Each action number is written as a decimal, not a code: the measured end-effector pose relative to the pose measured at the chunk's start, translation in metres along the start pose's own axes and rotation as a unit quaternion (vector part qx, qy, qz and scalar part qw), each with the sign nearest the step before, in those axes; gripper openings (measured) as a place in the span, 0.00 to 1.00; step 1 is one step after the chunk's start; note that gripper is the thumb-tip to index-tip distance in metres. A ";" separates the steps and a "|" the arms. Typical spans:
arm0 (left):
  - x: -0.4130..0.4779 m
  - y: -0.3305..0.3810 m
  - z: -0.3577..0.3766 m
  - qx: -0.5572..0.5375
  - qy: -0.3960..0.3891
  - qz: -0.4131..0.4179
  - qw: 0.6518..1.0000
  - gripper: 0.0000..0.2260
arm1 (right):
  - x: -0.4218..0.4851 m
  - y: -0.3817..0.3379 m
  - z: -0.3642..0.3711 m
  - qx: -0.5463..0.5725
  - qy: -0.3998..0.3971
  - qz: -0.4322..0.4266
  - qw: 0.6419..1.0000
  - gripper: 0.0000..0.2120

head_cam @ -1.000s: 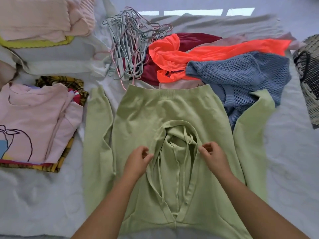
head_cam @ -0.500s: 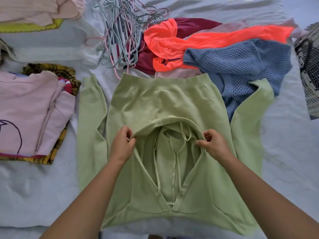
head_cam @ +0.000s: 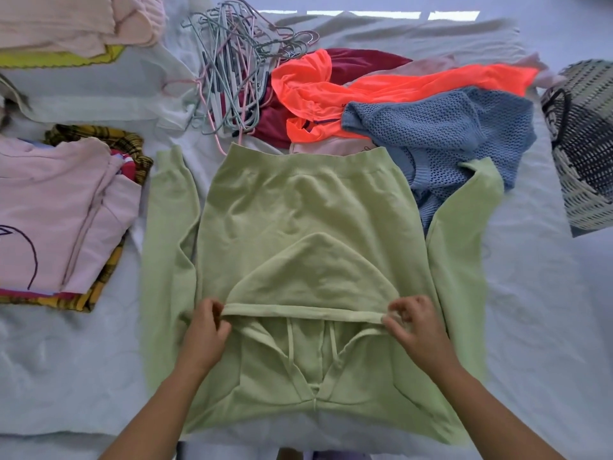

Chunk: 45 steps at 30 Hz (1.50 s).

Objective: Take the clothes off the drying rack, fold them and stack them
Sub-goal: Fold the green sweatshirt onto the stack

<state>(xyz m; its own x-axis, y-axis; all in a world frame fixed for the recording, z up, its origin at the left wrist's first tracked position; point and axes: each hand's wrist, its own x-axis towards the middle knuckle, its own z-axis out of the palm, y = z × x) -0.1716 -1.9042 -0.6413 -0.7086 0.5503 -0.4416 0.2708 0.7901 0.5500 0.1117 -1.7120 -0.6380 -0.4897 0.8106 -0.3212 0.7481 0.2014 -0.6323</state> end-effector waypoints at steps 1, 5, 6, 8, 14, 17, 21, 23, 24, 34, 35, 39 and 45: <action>0.003 0.005 0.002 -0.053 0.016 -0.025 0.998 0.07 | 0.003 -0.003 0.000 0.010 0.032 0.029 0.999 0.11; 0.014 0.020 0.005 -0.186 0.042 -0.123 0.974 0.08 | 0.022 -0.021 0.002 0.069 0.022 0.175 0.982 0.19; 0.016 0.021 0.006 -0.176 0.025 -0.138 0.974 0.10 | 0.026 -0.025 0.002 0.085 -0.003 0.201 0.976 0.18; 0.019 0.022 0.008 -0.156 -0.008 -0.149 0.976 0.11 | 0.031 -0.030 0.004 0.083 -0.015 0.221 0.972 0.15; 0.016 0.033 0.010 -0.090 0.033 -0.109 0.989 0.07 | 0.028 -0.027 0.002 0.034 -0.070 0.298 0.951 0.23; 0.011 0.039 0.009 -0.103 0.052 -0.108 0.987 0.08 | 0.021 -0.026 -0.001 0.098 -0.070 0.295 0.948 0.14; 0.005 0.063 0.009 -0.144 0.099 -0.085 0.981 0.11 | 0.020 -0.042 -0.001 0.215 -0.009 0.281 0.935 0.07; 0.004 0.075 0.015 -0.176 0.104 -0.082 0.976 0.14 | 0.021 -0.052 0.004 0.262 0.009 0.279 0.924 0.09; 0.004 0.080 0.019 -0.191 0.096 -0.081 0.973 0.15 | 0.022 -0.058 0.006 0.288 0.014 0.280 0.916 0.09; -0.007 0.076 0.044 -0.054 0.020 0.185 0.981 0.11 | 0.020 -0.057 0.030 0.194 0.014 0.096 0.976 0.11; -0.007 0.069 0.044 0.003 0.030 0.224 0.974 0.11 | 0.017 -0.050 0.031 0.111 0.016 0.040 0.993 0.13; -0.002 0.043 0.050 0.169 0.017 0.303 0.938 0.21 | 0.010 -0.042 0.041 -0.089 0.050 -0.098 0.990 0.20; 0.011 0.035 0.066 0.242 -0.014 0.333 0.911 0.25 | 0.018 -0.039 0.063 -0.238 0.047 -0.147 0.959 0.27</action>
<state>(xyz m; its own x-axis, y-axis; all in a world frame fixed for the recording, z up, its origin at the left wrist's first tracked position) -0.1269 -1.8528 -0.6736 -0.2673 0.9524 -0.1468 0.8949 0.3018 0.3288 0.0459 -1.7400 -0.6632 -0.6843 0.7224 -0.0994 0.7152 0.6383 -0.2846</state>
